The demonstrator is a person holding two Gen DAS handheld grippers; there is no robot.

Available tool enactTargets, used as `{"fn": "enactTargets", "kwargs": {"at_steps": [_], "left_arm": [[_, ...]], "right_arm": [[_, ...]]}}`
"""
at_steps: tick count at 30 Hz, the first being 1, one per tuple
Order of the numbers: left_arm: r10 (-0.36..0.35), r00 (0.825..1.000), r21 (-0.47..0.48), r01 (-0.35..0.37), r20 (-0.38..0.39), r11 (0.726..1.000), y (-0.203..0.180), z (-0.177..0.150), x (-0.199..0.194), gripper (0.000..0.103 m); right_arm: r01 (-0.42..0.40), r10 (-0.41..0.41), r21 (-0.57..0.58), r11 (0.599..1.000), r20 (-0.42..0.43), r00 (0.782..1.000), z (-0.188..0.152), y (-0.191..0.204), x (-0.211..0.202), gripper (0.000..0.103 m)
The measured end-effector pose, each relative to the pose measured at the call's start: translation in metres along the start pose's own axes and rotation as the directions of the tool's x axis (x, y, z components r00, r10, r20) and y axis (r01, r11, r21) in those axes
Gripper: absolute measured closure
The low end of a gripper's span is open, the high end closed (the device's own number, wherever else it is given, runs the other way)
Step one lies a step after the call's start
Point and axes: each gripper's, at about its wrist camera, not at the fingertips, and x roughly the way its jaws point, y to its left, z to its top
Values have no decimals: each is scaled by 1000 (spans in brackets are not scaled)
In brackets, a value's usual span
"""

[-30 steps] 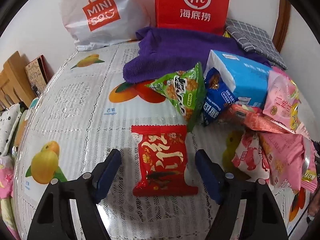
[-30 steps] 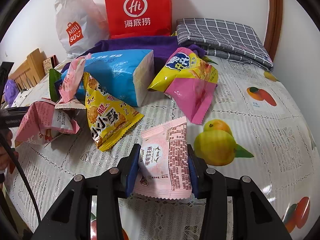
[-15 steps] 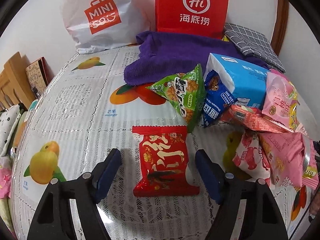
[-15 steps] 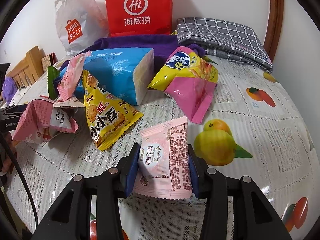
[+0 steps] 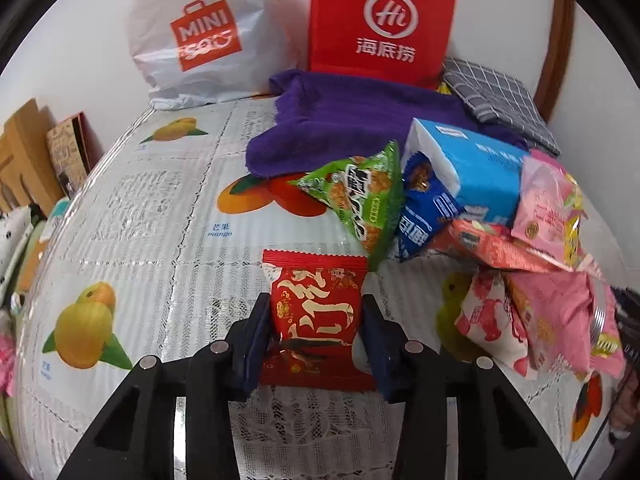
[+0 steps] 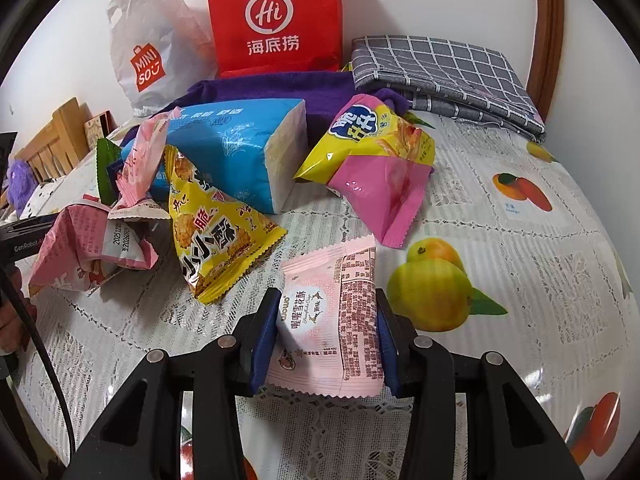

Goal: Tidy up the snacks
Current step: 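Lower the left tool and grasp the red candy packet, then carry the red packet with left tool while right tool carries pink packet onto purple towel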

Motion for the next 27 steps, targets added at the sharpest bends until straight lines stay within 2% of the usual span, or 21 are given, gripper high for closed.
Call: {"fn": "enactTargets", "kwargs": {"at_steps": [2,5,9,13,21,27], "left_arm": [[6,1000,22,-5,-8,1000,-4,0,-1,62],[-23,999,14,23,-28,1000,-4,-1,-6,63],[-21,1000,14,21,-14,1000,-1,2,-22,63],[-58,998,14,58,9,998,-5,12,-38,63],[-164,986,48,162,33,986,-35,46,-58,62],[-201,978,73,196,63,978,-56,83,-64,62]], "right_arm": [[-3,3,1,1000,0,1000,0,0,-1,61],[-1,1,-12,1000,-7,1000,-1,2,-4,61],[-18,18,-33,999,2,1000,1,9,-17,61],[-39,41,-59,997,28,999,8,16,-33,61],[-127,136,-74,989,127,983,56,30,-67,61],[-180,193,-87,980,165,967,105,40,-68,61]]}}
